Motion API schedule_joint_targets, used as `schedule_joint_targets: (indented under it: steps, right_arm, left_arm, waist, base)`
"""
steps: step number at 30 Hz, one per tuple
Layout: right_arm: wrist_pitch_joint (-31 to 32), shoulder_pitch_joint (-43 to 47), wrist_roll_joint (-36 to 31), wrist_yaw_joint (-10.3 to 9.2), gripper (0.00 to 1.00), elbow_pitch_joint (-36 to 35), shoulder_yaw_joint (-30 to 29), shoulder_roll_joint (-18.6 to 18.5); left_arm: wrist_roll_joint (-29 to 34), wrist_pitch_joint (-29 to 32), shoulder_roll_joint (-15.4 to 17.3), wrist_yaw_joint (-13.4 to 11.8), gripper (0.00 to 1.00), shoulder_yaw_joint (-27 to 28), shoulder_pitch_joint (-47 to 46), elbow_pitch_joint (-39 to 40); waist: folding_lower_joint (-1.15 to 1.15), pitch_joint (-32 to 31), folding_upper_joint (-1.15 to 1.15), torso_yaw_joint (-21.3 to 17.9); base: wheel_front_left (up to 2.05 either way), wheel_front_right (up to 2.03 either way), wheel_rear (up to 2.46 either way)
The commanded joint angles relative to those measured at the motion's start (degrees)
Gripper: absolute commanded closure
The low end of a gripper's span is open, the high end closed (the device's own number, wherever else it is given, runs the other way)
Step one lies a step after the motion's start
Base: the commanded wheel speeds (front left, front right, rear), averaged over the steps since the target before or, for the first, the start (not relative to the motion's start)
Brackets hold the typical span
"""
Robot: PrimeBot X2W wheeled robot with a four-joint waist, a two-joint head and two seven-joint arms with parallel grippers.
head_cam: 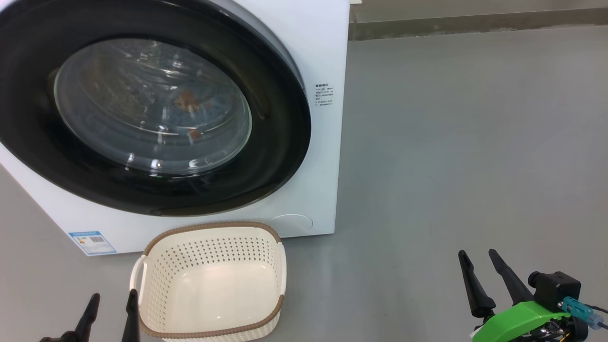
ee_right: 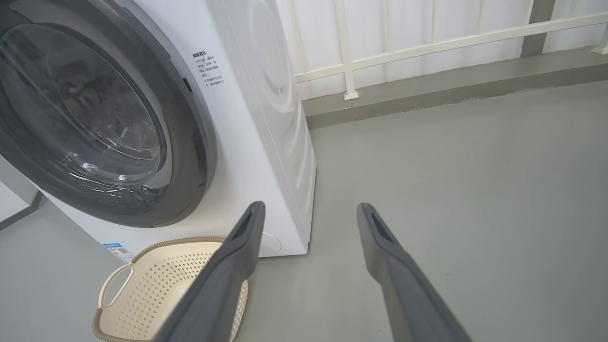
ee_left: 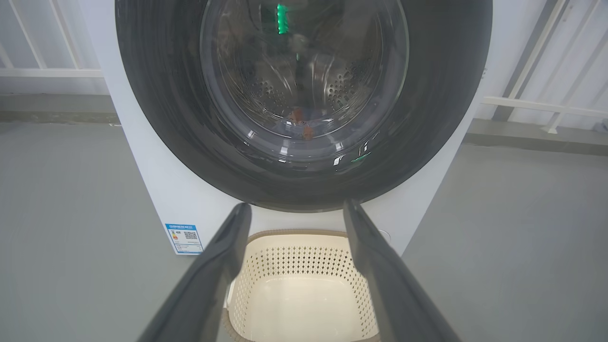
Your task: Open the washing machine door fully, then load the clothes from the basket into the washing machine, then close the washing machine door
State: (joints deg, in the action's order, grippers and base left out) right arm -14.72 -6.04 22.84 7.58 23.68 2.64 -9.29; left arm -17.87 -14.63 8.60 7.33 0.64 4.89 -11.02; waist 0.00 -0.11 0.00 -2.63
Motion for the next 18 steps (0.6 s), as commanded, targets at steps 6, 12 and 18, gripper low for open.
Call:
schedule_joint_targets:
  steps: [6,12,18]
  right_arm:
    - [-0.28,-0.54,-0.75,-0.09,0.0,-1.27,0.88,-0.18]
    - [0.04,0.82,0.08,0.0,1.0,2.1,0.24,0.93]
    - [0.88,1.51,2.5,0.0,1.0,2.78,-0.09,1.53]
  left_arm:
    - [-0.63,-0.37,1.29,0.15,0.0,2.24,-0.77,2.12]
    - [-0.47,0.11,-1.41,-0.01,1.0,-0.47,0.47,-1.62]
    - [-3.06,0.87,-2.37,-0.01,1.0,-0.46,0.51,-2.62]
  waist:
    - [0.0,0.15,0.0,-0.13]
    - [0.0,0.19,0.0,-0.18]
    - [0.06,0.15,0.0,-0.08]
  base:
    - [0.0,0.0,0.0]
    - [0.0,0.0,0.0]
    - [0.0,0.0,0.0]
